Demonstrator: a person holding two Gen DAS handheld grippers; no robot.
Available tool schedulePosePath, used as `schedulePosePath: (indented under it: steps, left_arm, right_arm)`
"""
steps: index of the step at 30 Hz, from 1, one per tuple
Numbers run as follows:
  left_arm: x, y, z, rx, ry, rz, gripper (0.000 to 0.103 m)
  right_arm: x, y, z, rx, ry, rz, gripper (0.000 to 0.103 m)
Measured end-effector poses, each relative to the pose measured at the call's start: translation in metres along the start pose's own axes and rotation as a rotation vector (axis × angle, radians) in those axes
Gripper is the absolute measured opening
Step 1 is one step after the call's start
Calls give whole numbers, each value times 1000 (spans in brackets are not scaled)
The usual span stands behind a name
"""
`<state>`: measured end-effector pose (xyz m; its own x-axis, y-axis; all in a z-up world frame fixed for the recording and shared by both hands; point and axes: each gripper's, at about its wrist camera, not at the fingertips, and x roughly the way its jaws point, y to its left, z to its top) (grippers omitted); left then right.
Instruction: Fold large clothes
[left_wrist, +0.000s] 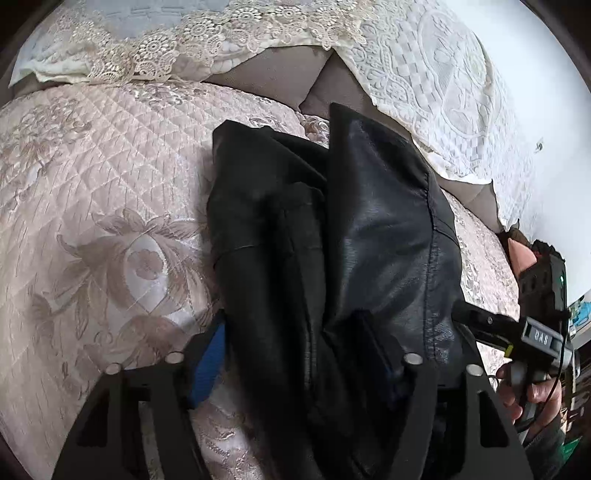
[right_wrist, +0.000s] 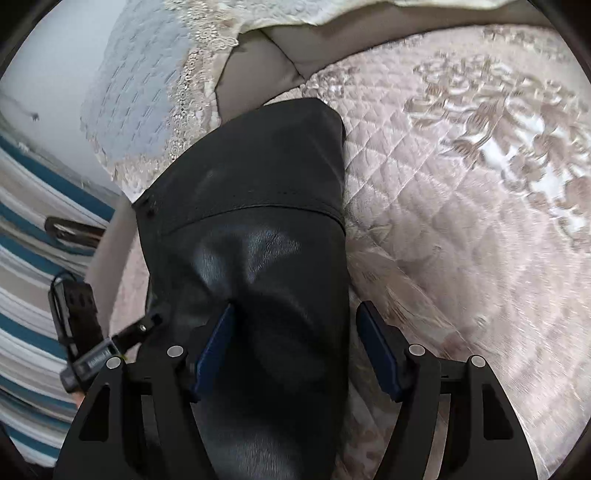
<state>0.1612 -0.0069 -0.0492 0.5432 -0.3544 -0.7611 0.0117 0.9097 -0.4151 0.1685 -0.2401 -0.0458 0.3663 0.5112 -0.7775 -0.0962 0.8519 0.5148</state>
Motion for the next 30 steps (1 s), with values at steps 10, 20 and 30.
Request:
schedulePosePath:
  steps: [10,20,30]
  left_arm:
    - [-10,-24,0,113,-25,124,36]
    - [-12,-26,0,136,-30,142,31]
    - [-23,-32,1,166,-44,150,25]
  right_arm:
    - [-2,17,3,-36,8,-6,37]
    - [-8,23,-2,-51,-2,-22,32]
    - [-15,45,-3,-95,-11,-25,24]
